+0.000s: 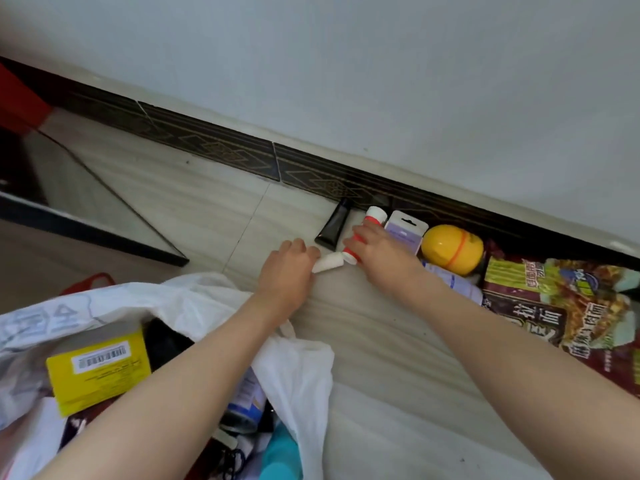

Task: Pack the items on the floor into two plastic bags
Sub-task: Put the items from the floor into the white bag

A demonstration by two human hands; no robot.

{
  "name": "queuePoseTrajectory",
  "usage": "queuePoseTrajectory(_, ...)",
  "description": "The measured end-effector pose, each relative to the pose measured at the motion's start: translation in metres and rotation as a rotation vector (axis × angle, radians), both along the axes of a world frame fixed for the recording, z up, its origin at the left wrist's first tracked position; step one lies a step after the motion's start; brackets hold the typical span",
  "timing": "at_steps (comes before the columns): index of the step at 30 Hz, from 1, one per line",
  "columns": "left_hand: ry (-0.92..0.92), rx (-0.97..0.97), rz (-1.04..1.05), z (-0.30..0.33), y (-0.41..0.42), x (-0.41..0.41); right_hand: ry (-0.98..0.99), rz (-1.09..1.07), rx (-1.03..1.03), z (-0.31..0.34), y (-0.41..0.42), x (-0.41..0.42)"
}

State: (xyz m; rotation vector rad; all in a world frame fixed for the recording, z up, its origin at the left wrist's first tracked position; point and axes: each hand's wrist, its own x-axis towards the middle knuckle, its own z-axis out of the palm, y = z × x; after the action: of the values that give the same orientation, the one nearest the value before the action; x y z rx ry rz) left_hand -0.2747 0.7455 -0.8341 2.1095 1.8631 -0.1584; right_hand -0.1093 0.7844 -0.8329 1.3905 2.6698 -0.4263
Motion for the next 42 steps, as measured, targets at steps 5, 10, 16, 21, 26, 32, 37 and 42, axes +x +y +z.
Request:
queuePoseTrajectory(5, -0.059, -0.030, 0.071, -0.004, 0.003, -0.005, -0.135, 0.061, 0.135, 0.000, 0.010, -0.011)
queuePoseTrajectory(10, -0.161, 0.101, 0.197, 0.015, -0.004, -0.013, -0.011, -0.077, 0.067, 0.011, 0.004, -0.015)
queuePoseTrajectory(16, -0.435, 0.332, 0.357, 0.078, -0.034, -0.032, 0.844, -0.626, -0.106, 0.072, -0.031, -0.036)
queuePoseTrajectory(21, -0.446, 0.411, 0.354, 0.131, -0.099, -0.067, 1.024, -0.878, -0.558, 0.113, -0.082, -0.062)
queuePoseTrajectory(26, -0.383, 0.398, 0.489, 0.148, -0.176, -0.108, 0.916, -0.897, -1.144, 0.136, -0.146, -0.084)
queuePoseTrajectory(32, -0.342, 0.357, 0.649, 0.131, -0.219, -0.127, 0.716, -0.687, -1.189, 0.130, -0.182, -0.115)
queuePoseTrajectory(37, -0.351, 0.396, 0.697, 0.122, -0.219, -0.121, 0.729, -0.667, -0.987, 0.128, -0.190, -0.140)
queuePoseTrajectory(42, -0.359, 0.422, 0.694, 0.116, -0.218, -0.120, 0.802, -0.678, -0.822, 0.128, -0.185, -0.152)
